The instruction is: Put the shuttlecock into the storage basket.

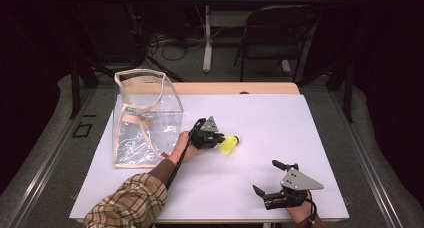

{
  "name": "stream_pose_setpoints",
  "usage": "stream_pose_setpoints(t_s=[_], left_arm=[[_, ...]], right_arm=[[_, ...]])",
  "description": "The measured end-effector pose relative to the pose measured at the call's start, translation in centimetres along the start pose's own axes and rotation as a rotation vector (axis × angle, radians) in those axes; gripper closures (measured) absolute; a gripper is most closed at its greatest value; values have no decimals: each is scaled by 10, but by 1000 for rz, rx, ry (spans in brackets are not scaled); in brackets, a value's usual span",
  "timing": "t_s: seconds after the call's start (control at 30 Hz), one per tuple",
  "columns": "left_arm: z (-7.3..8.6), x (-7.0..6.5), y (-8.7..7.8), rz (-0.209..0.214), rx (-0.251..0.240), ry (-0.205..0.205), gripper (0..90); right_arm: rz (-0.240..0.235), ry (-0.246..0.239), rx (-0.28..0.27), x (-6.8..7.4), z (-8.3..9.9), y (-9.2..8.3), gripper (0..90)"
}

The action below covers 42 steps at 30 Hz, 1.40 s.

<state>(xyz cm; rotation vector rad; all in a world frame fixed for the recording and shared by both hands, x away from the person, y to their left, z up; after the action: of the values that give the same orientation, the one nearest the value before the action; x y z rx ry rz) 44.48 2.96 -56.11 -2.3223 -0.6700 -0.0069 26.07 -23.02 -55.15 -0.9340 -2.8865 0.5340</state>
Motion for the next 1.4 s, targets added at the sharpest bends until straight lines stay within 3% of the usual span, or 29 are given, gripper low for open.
stream_pose_setpoints(t_s=[0.13, 0.4, 0.6, 0.93, 1.4], left_arm=[[0, 0, 1, 0, -9, 8, 872], [-1, -2, 0, 8, -20, 13, 892], [-2, 0, -4, 10, -34, -11, 895], [-5, -1, -13, 10, -51, -17, 896], [-1, 1, -25, -15, -60, -63, 896]], right_arm=[[3, 0, -1, 0, 0, 0, 0], [3, 1, 0, 0, 0, 0, 0], [3, 2, 0, 0, 0, 0, 0], [6, 3, -1, 0, 0, 0, 0], [7, 1, 6, 0, 0, 0, 0]])
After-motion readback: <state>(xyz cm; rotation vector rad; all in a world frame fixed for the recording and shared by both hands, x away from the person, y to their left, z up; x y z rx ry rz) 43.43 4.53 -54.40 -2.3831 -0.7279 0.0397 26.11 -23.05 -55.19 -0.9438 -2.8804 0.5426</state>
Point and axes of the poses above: each handheld gripper's, and its own axes: y roughly forward along the jaws, z roughly out of its underside, x roughly to its left, the point moved 2 cm from there along y, roughly forward along the jaws, and after that the axes turned 10 degrees about -z, right-handed, at the moved point
